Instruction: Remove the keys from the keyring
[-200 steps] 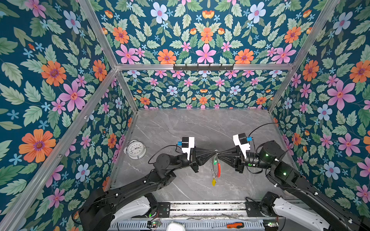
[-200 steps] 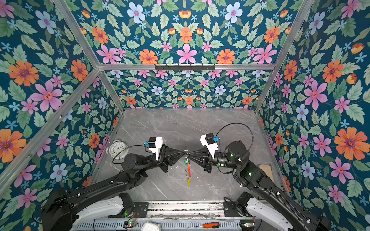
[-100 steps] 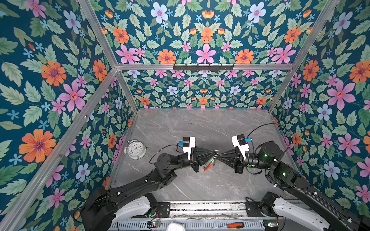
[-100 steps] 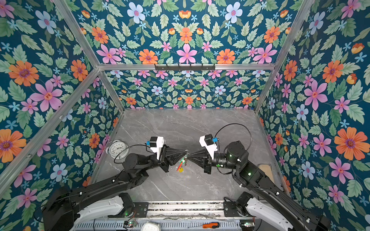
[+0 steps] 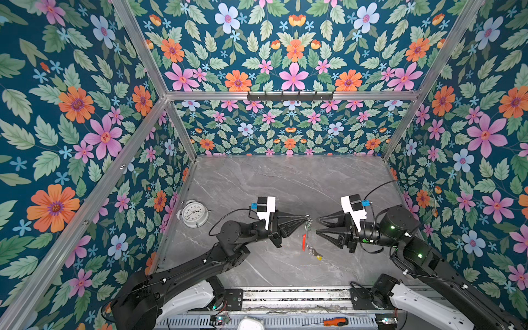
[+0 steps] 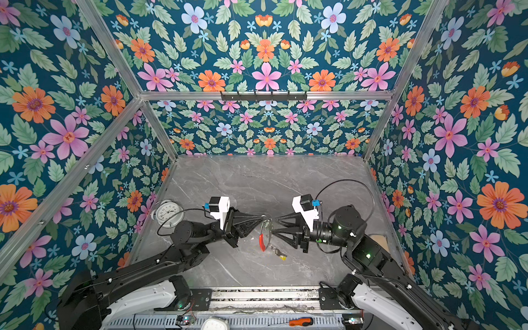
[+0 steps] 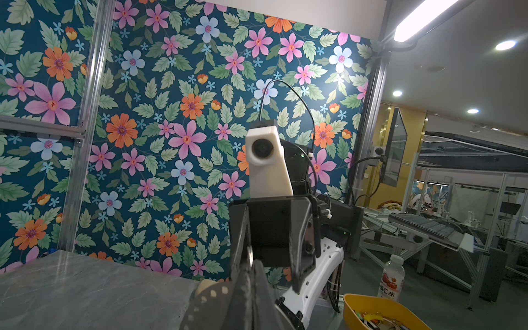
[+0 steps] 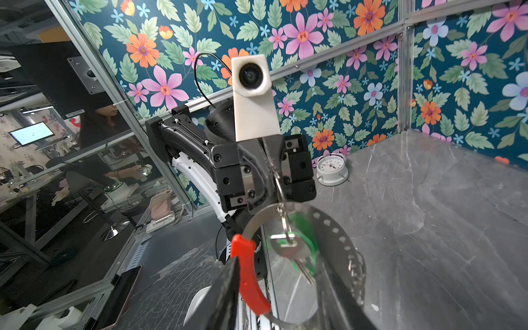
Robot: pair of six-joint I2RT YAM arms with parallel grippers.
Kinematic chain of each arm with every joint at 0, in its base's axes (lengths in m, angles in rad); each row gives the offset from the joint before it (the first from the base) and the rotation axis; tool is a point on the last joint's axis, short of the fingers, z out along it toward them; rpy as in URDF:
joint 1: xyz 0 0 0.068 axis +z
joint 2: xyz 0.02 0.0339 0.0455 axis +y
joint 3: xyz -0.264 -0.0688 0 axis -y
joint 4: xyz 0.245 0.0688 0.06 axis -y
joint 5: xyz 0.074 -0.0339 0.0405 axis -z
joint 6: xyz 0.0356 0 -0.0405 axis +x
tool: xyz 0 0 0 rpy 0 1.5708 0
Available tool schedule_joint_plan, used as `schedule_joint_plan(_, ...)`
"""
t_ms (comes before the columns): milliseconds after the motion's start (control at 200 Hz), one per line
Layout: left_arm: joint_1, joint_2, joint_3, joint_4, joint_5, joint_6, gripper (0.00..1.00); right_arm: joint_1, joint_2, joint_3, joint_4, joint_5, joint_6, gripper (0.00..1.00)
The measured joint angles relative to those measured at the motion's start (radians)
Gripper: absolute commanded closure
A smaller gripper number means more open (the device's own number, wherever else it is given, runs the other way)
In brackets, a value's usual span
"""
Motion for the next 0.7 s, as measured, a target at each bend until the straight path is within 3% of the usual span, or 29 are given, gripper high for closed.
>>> schedule_joint_plan(510,0.000,-0.020,-0.017,-0.012,-0.039,0.024,1.00,0.000,0.098,-0.016,0.252,0.077,0.183,0.55)
schedule_joint_plan(700,0.000,-0.023,-0.029,-0.024,-0.060,0.037,1.00,0.000,0.132,-0.036,0.315,0.041,0.225,0.60)
